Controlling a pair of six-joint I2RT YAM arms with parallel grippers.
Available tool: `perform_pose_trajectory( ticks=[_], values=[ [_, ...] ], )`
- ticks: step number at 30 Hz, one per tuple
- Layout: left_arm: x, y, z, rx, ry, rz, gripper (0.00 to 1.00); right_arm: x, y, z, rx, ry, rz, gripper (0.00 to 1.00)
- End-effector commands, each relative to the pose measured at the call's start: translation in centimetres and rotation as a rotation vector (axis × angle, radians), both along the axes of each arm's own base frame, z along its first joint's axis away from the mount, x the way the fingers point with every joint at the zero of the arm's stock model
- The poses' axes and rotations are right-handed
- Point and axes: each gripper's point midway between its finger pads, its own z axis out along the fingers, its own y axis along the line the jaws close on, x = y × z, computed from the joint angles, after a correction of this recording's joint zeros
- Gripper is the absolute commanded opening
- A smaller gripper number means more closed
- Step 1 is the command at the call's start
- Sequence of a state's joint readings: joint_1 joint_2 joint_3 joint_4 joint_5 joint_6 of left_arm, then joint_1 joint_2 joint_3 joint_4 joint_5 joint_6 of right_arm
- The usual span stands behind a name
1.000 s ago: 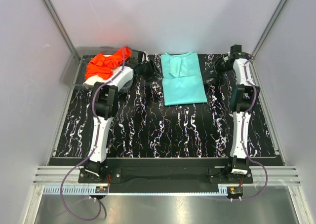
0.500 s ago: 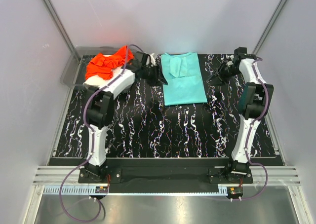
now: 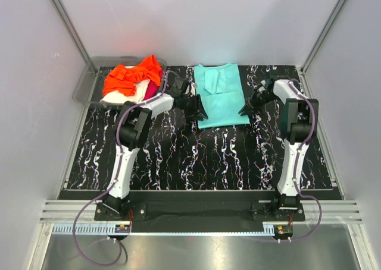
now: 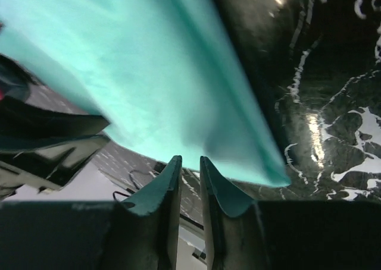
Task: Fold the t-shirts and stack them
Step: Fold the tshirt
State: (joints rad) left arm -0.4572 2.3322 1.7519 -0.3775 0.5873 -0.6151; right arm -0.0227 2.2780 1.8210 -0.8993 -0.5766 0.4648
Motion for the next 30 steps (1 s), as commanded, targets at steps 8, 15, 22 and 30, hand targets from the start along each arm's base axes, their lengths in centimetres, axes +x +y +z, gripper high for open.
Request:
perform_pose_trajectory(
  ticks=[8, 15, 22, 30],
  values=[
    [-11.5, 4.3, -1.4, 0.15, 0.055, -0.1, 0.41, -10.0, 4.6, -3.5, -0.07, 0.102, 0.158, 0.26],
    [-16.4, 7.7, 4.5, 0.168, -0.056, -0.122, 0.52, -18.5, 5.7, 0.6, -0.018, 0.067, 0.138, 0.3],
    [-15.0, 9.7, 7.7, 0.156, -0.14, -0.098, 0.59, -15.3, 5.1, 3.4, -0.077, -0.1, 0.194, 0.59],
    [-11.0, 11.7, 4.7, 0.144, -0.115, -0.034, 0.6, -8.7, 5.2, 3.9, -0.14, -0.158, 0.245, 0.6]
  ],
)
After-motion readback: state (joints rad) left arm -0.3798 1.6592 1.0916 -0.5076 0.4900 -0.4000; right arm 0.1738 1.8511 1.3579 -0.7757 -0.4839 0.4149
